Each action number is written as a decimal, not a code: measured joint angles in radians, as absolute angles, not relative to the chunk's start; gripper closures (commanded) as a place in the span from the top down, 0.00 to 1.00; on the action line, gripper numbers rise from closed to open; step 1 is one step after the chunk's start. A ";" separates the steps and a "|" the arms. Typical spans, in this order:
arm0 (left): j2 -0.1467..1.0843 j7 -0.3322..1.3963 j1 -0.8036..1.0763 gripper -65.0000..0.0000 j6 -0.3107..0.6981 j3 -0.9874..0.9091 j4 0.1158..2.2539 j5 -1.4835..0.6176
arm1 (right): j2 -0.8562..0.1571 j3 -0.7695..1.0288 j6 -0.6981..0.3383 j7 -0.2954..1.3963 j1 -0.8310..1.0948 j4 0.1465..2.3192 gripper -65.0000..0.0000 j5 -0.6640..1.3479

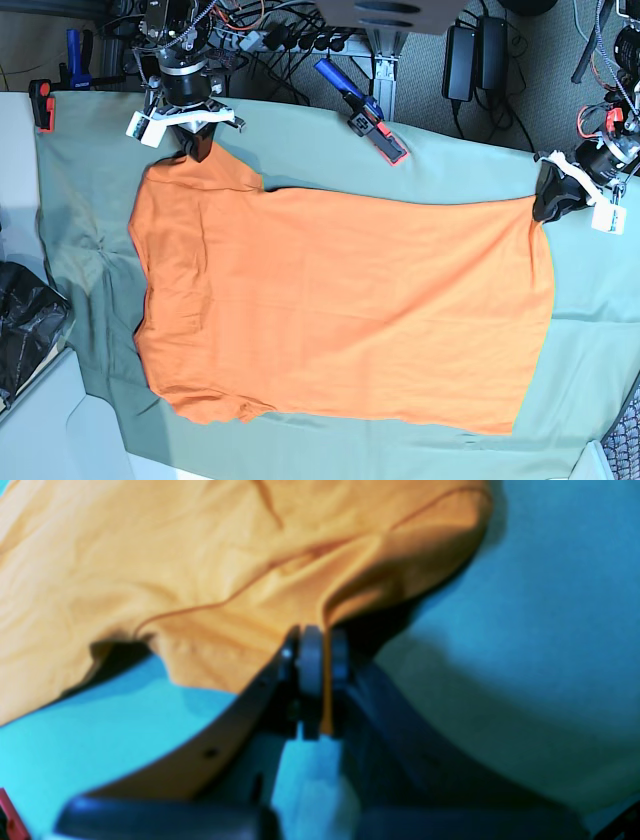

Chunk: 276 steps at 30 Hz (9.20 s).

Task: Fold the T-shirt properly
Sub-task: 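Pull both grasped edges across the shirt, folding it lengthwise, then lower both grippers and hold the folded edge flat on the shirt, then drag the shirt back with both grippers, opening the fold, then release and regrasp the shirt's opposite edge with both grippers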

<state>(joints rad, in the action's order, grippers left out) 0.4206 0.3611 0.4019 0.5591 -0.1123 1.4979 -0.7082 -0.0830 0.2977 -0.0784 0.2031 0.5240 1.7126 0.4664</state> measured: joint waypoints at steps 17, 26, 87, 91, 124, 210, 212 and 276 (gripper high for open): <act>0.545 0.435 0.474 0.00 0.674 -0.105 1.589 -0.759 | -0.202 0.361 -0.130 0.312 0.630 1.772 0.00 0.509; 0.566 0.445 0.505 0.00 0.674 -0.123 1.650 -0.778 | -0.205 0.421 -0.154 0.320 0.706 1.866 0.00 0.546; 0.560 0.317 -0.227 0.61 0.693 0.074 0.994 -0.682 | -0.331 0.221 -0.244 0.323 -0.166 1.233 0.68 0.452; 0.559 0.429 -0.224 0.61 0.694 0.052 0.994 -0.773 | -0.330 0.229 -0.244 0.332 -0.165 1.235 0.68 0.452; 0.404 0.568 -0.073 0.61 0.694 -0.199 0.995 -1.074 | -0.199 0.535 -0.243 0.501 -0.078 1.259 0.68 0.636; 0.675 0.723 0.209 0.00 0.690 -0.100 1.355 -1.129 | -0.287 0.471 -0.269 0.659 0.258 1.627 0.00 0.774; 0.682 0.726 0.225 0.00 0.689 -0.101 1.355 -1.137 | -0.287 0.471 -0.270 0.659 0.300 1.660 0.00 0.774; 0.543 0.416 -0.178 0.42 0.689 0.063 1.076 -0.709 | -0.333 0.688 -0.270 0.641 0.504 1.773 0.63 0.707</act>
<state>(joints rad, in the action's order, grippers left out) 0.5426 0.4164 -0.1780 0.6891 0.0628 1.0756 -0.7094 -0.3332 0.6876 -0.2699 0.6411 0.5037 1.7725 0.7074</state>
